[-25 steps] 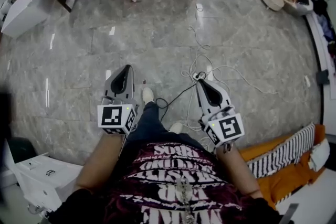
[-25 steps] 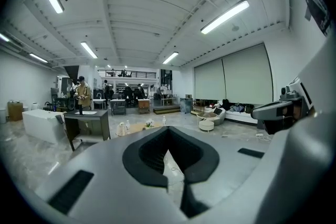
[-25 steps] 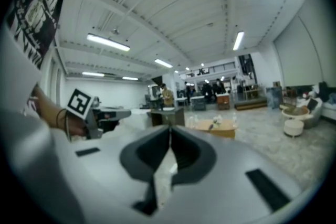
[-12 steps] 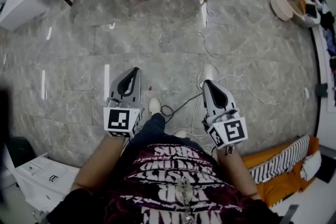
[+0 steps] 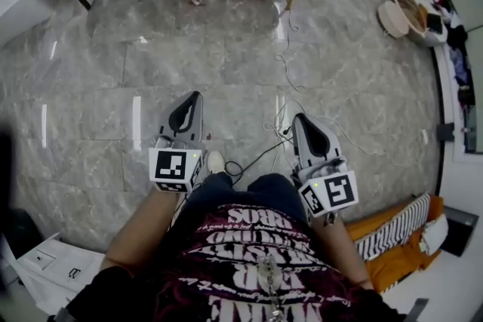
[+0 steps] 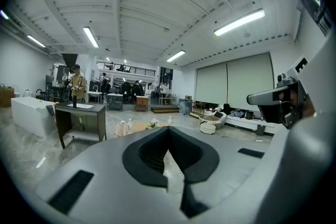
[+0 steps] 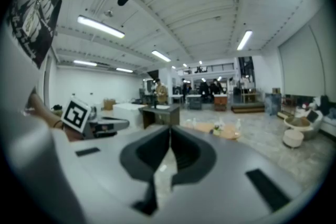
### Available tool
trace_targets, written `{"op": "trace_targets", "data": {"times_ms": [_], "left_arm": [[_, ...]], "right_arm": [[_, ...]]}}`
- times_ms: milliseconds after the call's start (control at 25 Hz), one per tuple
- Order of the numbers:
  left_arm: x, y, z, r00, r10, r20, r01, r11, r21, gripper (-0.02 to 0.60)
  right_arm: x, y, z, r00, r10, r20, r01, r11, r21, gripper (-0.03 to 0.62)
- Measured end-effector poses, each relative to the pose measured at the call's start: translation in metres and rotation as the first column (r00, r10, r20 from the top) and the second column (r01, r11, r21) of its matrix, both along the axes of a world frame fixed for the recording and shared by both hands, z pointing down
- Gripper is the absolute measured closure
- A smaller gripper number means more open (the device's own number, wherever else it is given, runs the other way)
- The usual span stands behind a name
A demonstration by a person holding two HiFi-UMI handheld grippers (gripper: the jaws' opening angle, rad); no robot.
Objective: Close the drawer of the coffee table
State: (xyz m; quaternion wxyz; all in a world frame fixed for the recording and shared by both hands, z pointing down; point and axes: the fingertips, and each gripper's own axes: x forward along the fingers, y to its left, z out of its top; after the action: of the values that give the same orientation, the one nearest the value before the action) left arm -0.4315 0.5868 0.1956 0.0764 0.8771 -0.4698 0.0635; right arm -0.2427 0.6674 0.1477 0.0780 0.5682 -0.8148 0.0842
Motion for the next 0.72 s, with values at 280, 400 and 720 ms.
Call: {"op": "trace_targets", "data": {"times_ms": [280,400,720], "left_arm": [[0.014,-0.005,0.008,0.999,0.048,-0.022,-0.048,0.999,-0.014,0.558],[0.015,-0.008,0.010,0.998,0.056,-0.009,-0.056,0.998,-0.014,0.558],[0.016,-0.023,0.009,0.998,0.010,0.055,-0.007,0.998,-0.055,0.558]], "right_arm": [[0.022,0.009,-0.004,0.997,0.078,-0.019,-0.078,0.997,-0.016,0.559],[0.025,0.006,-0.001,0.996,0.086,-0.016,-0.086,0.996,-0.014,0.559],[0.034,-0.024,-0.009,0.999,0.036,0.038,-0.036,0.999,0.005,0.559]]}}
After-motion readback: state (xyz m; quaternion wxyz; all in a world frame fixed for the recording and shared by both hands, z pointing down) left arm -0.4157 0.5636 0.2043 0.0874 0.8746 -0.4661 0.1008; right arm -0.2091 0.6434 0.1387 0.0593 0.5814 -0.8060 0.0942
